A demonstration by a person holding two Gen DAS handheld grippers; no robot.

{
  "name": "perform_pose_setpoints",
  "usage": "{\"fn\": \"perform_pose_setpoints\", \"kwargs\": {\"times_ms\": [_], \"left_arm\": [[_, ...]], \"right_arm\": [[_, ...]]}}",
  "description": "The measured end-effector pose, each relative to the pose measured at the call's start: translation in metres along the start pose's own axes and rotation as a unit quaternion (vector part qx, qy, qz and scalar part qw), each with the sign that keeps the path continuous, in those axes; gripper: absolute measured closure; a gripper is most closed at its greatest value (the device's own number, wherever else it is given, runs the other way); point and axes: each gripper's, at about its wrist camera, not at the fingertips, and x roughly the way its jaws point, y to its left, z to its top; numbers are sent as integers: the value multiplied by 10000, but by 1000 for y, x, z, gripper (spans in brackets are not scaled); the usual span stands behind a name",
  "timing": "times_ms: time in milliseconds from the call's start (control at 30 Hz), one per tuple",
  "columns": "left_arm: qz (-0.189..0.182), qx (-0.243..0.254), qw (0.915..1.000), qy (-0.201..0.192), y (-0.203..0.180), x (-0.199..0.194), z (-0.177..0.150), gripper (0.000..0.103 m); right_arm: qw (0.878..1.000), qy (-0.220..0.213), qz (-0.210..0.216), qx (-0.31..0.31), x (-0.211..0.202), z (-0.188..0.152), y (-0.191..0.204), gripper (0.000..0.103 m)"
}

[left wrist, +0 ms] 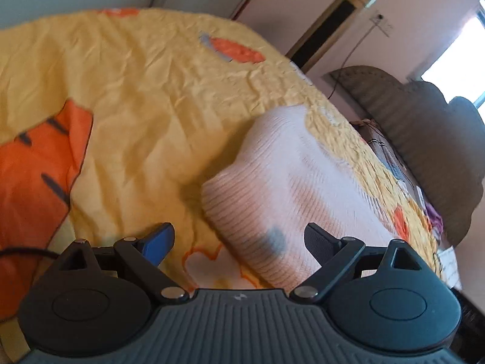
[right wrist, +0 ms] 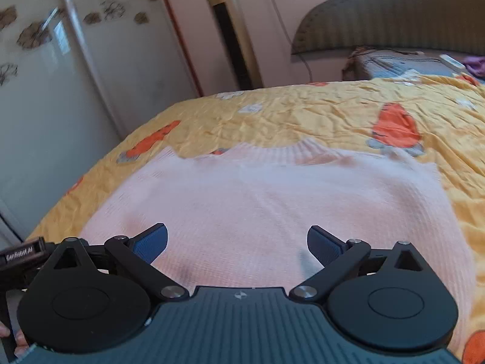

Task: Fold small clothes

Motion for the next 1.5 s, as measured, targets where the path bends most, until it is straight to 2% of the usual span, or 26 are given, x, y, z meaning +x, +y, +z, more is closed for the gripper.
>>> {"fn": "perform_pose_setpoints", "kwargs": {"times_ms": [100,167,200,233,267,333,400,433,467,533,567,600,700,767,833,967,1067,1167,1300,1367,1433,1500], "left_arm": [[-465,-811,9956,-45,8,2,8,10],[-505,-948,9942,-62,6,12,14,11],[-343,-936,9950,-7,2,19,18,22],[-215,-919,9955,16,0,24,19,38],[-40,-819,9966,16,-2,28,20,67],[196,-351,9992,-61,-11,31,17,69],[385,386,9979,-357,-28,21,7,74],[419,875,9936,-580,-41,15,0,75],[387,1474,9843,-890,-56,6,-10,75],[272,2529,9576,-1354,-83,-5,-33,75],[216,2962,9436,-1464,-94,-8,-44,75],[165,3205,9352,-1499,-101,-9,-53,75],[131,3576,9216,-1503,-112,-7,-71,75],[132,3598,9210,-1489,-112,-6,-75,75],[131,3595,9210,-1495,-111,-6,-76,75],[131,3529,9239,-1473,-109,-6,-73,75],[128,3605,9209,-1480,-108,-6,-75,75],[118,3643,9194,-1476,-106,-6,-79,75],[95,3574,9230,-1426,-105,-6,-75,75],[114,3551,9244,-1389,-104,-4,-73,75],[110,3464,9284,-1342,-102,-3,-69,75],[121,3461,9287,-1324,-101,-3,-67,75]], "right_arm": [[9969,312,82,-720,26,1,37,6],[9914,422,182,-1225,35,-7,61,6],[9891,469,202,-1380,38,-11,69,6],[9876,527,207,-1467,43,-16,73,6],[9875,598,170,-1448,46,-21,74,6],[9899,621,143,-1265,49,-28,69,5],[9919,505,252,-1141,42,-31,63,3],[9927,488,308,-1057,39,-31,61,3],[9939,471,393,-913,36,-29,56,3],[9956,516,640,-460,34,-18,44,3],[9953,547,798,-72,37,-9,34,3],[9934,564,942,333,37,1,24,3],[9765,657,1457,1447,44,31,-3,2],[9604,923,1890,1827,57,49,-9,1],[9477,1315,2187,1916,76,62,-5,2],[9514,1940,1959,1371,111,77,26,2],[9491,2300,1883,1043,137,82,53,2],[9530,2464,1680,532,158,88,85,1],[9522,2785,1235,-243,190,93,126,2],[9525,2748,1043,-804,200,92,145,8],[9503,2685,894,-1301,206,89,158,22],[9484,2653,769,-1554,213,88,160,30]]}}
